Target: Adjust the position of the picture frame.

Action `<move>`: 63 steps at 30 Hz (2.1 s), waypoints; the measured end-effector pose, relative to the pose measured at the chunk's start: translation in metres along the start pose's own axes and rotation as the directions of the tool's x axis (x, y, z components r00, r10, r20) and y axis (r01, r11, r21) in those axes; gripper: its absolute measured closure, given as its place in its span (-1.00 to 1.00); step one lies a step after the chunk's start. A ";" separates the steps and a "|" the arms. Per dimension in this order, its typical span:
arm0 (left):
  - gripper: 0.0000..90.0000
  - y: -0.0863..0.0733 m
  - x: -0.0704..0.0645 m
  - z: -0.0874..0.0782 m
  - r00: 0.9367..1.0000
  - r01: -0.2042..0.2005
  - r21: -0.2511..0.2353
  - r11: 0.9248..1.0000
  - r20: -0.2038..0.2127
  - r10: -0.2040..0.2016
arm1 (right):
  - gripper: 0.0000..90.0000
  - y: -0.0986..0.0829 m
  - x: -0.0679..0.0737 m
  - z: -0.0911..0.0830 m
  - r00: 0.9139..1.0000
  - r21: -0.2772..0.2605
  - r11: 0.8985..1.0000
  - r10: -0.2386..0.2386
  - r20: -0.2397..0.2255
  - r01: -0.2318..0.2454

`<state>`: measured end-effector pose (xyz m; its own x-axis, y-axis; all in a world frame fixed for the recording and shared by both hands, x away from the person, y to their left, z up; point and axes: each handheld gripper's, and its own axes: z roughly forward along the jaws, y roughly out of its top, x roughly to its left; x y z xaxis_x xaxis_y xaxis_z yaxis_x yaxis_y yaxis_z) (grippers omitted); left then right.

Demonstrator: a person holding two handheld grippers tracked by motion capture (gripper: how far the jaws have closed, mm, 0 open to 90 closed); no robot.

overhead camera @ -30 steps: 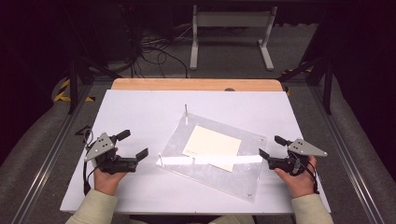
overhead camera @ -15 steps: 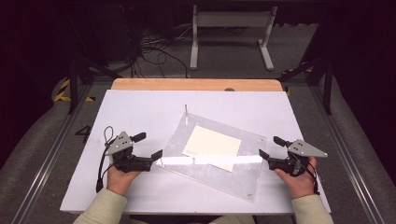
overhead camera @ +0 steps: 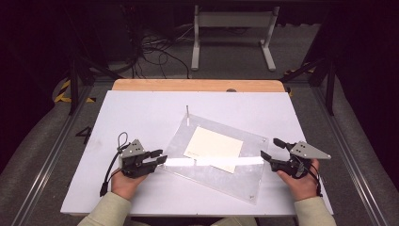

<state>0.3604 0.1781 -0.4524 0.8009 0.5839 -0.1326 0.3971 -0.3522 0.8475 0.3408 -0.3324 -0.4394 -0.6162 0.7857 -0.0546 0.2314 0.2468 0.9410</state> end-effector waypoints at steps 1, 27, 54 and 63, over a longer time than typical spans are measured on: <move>0.65 0.000 -0.001 0.001 1.000 -0.004 0.014 1.000 -0.005 0.004 | -0.39 0.000 0.000 0.000 1.000 0.000 1.000 0.002 -0.001 -0.002; 0.88 0.051 0.032 0.018 0.982 0.027 -0.016 1.000 -0.189 -0.029 | 0.02 -0.002 0.009 -0.013 0.998 -0.012 1.000 -0.018 -0.060 0.018; -0.32 0.060 0.054 0.030 0.957 0.071 -0.059 0.996 -0.278 -0.085 | 0.60 0.013 -0.001 -0.014 1.000 0.147 0.989 -0.001 -0.025 0.004; -0.39 0.046 0.030 0.003 0.966 0.028 -0.136 0.990 -0.252 -0.062 | 0.45 0.027 -0.023 0.015 1.000 0.260 0.965 0.010 0.017 -0.014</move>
<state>0.4037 0.1768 -0.4186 0.6360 0.7700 -0.0508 0.3548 -0.2333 0.9054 0.3725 -0.3352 -0.4179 -0.6010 0.7976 -0.0513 0.4276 0.3752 0.8224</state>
